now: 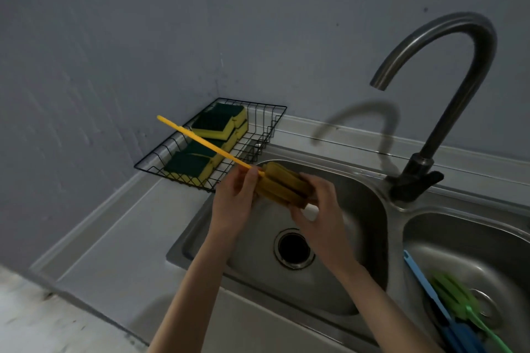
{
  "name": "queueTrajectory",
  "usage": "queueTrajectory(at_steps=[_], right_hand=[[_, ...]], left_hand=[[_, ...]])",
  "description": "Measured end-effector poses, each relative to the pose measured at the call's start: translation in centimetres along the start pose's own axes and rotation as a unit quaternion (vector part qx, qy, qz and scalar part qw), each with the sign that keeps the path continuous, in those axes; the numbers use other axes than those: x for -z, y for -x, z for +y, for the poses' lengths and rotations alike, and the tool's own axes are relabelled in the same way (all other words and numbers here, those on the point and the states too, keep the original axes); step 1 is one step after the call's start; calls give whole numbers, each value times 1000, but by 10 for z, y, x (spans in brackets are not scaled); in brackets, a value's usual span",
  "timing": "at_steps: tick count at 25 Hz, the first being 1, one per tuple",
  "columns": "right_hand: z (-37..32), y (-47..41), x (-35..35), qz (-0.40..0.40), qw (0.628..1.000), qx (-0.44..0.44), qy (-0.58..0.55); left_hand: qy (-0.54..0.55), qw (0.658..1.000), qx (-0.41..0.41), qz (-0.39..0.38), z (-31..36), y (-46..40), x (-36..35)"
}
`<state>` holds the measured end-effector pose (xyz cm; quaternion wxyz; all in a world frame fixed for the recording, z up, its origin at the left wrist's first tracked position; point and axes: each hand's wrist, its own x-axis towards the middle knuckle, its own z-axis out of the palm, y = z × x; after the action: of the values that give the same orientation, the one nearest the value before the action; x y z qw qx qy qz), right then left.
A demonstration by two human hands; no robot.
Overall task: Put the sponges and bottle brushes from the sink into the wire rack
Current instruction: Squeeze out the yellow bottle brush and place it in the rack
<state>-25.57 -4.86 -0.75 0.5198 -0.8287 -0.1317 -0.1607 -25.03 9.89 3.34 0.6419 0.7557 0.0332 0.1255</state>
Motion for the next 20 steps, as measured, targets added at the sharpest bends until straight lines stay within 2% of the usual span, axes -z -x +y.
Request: queueTrajectory(at_steps=[5, 10, 17, 20], right_hand=[[-13, -33, -54, -33, 999, 3, 33], [-25, -80, -90, -20, 999, 12, 45], [-16, -156, -108, -44, 990, 3, 133], [-1, -194, -110, -60, 972, -23, 224]], left_hand=[[-45, 999, -27, 2, -3, -39, 49], [-47, 998, -20, -32, -6, -92, 86], [-88, 992, -39, -80, -4, -180, 97], [-104, 990, -41, -89, -10, -224, 82]])
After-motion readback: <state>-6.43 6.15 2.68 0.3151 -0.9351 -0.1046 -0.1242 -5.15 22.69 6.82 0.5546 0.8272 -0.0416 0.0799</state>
